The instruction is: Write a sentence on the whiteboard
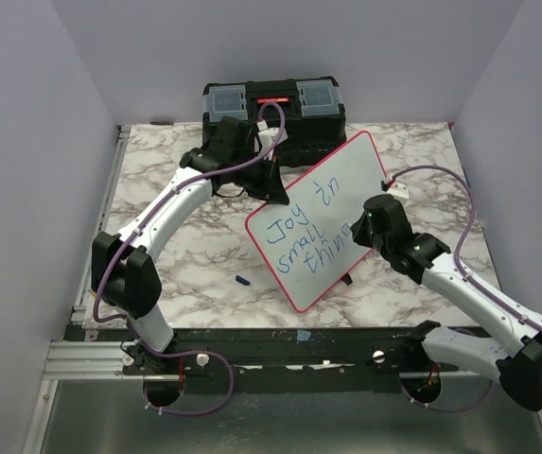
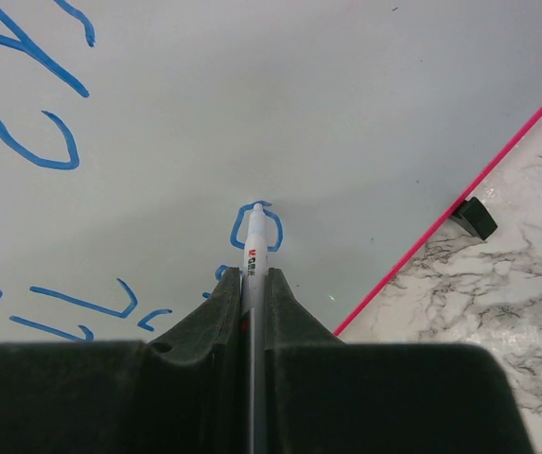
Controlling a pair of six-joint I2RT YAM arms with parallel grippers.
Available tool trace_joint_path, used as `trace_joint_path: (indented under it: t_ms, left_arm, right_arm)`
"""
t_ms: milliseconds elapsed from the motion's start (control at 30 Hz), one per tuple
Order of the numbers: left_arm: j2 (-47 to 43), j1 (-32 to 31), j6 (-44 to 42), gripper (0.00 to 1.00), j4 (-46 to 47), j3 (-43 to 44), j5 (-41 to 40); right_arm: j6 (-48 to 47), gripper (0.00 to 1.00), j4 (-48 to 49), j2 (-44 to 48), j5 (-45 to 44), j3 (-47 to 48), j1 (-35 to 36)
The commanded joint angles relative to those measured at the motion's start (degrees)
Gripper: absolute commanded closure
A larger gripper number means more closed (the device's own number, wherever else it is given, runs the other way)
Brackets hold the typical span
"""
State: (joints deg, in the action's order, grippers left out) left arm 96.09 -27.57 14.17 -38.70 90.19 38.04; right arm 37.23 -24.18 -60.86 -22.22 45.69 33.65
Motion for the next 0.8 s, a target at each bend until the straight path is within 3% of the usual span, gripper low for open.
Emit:
trace_joint_path:
  t_ms: [0,767]
  left_arm:
    - [-0.8,-0.5,-3.2,1.0,0.4,-0.2,-1.9]
    - [-1.2,-0.5,-3.2,1.0,0.4,-0.1,-1.9]
  right_arm:
    - [0.9,0.99,1.8,0.5,0.4,0.2,0.0]
    - [4.9,0.99,-3.6,4.8,2.2,-6.7,0.0]
